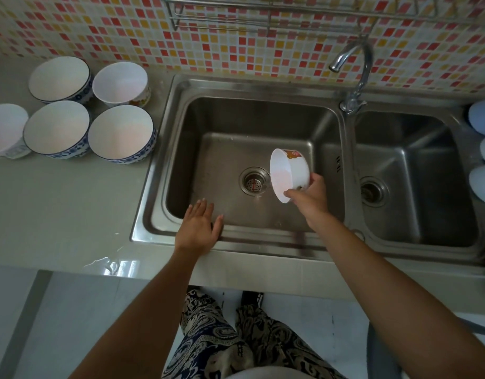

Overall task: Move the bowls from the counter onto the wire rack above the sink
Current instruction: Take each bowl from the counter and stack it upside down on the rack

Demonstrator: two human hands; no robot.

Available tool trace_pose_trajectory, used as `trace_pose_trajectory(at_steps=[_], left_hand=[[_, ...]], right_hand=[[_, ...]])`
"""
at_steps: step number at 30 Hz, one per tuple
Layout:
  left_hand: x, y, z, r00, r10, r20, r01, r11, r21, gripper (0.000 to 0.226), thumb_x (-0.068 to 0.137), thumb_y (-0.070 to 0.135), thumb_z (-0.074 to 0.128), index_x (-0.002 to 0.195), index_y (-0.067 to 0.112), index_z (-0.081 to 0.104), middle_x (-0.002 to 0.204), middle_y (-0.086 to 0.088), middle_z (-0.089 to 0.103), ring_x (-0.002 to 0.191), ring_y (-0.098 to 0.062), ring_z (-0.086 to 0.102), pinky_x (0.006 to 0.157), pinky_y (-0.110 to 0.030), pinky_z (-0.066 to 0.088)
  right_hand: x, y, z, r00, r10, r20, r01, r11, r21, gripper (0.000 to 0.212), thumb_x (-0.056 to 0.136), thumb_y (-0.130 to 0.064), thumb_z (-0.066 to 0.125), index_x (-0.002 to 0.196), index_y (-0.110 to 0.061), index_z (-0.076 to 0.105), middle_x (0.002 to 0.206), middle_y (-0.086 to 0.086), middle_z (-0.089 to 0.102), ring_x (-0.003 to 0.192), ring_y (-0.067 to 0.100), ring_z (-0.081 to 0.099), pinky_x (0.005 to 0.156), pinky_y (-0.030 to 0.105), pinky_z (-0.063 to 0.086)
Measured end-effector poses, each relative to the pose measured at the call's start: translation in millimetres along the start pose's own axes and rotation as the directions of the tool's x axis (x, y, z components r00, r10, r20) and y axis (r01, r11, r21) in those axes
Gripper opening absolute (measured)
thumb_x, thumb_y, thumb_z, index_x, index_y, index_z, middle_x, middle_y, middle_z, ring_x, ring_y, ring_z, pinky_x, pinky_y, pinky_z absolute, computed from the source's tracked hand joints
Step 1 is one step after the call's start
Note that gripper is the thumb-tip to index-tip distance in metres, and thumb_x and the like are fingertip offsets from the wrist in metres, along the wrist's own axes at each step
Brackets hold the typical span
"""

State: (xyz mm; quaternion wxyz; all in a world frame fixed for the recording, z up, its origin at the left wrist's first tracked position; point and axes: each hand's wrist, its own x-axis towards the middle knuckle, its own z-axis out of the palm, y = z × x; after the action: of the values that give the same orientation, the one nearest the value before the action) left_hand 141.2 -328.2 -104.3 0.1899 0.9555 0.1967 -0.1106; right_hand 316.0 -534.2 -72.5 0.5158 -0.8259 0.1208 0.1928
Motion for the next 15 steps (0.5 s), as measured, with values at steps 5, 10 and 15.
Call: trace_pose_trajectory(at_steps=[5, 10, 15], left_hand=[[0.3, -0.2, -0.1, 1.000, -0.002, 0.009, 0.002, 1.000, -0.004, 0.080, 0.087, 0.059, 0.007, 0.146, 0.010, 0.031, 0.154, -0.013, 0.028, 0.146, -0.022, 0.017, 0.119, -0.035, 0.005], [0.0, -0.7, 0.4, 1.000, 0.002, 0.005, -0.002, 1.000, 0.000, 0.075, 0.090, 0.057, 0.012, 0.145, 0.010, 0.031, 0.154, -0.012, 0.029, 0.146, -0.022, 0.017, 0.119, -0.035, 0.005], [0.5, -1.0, 2.2, 1.000, -0.002, 0.006, 0.002, 1.000, 0.001, 0.072, 0.092, 0.055, 0.014, 0.146, 0.011, 0.029, 0.155, -0.011, 0.027, 0.146, -0.021, 0.015, 0.119, -0.034, 0.004]], right_hand=[[-7.7, -8.8, 3.4, 0.972, -0.236, -0.003, 0.230, 0.951, -0.208, 0.080, 0.062, -0.001, 0.083, 0.132, -0.008, 0.045, 0.130, 0.009, 0.042, 0.109, 0.018, 0.048, 0.083, 0.023, 0.047], [-18.0, -7.7, 9.8, 0.852, -0.515, 0.088, 0.510, 0.782, -0.360, 0.081, 0.065, 0.008, 0.076, 0.137, -0.008, 0.042, 0.136, 0.012, 0.040, 0.119, 0.025, 0.047, 0.095, 0.030, 0.047], [-27.4, -3.8, 11.3, 0.693, -0.677, 0.249, 0.670, 0.478, -0.567, 0.076, 0.068, 0.015, 0.068, 0.138, -0.003, 0.044, 0.145, 0.019, 0.038, 0.134, 0.036, 0.037, 0.109, 0.041, 0.039]])
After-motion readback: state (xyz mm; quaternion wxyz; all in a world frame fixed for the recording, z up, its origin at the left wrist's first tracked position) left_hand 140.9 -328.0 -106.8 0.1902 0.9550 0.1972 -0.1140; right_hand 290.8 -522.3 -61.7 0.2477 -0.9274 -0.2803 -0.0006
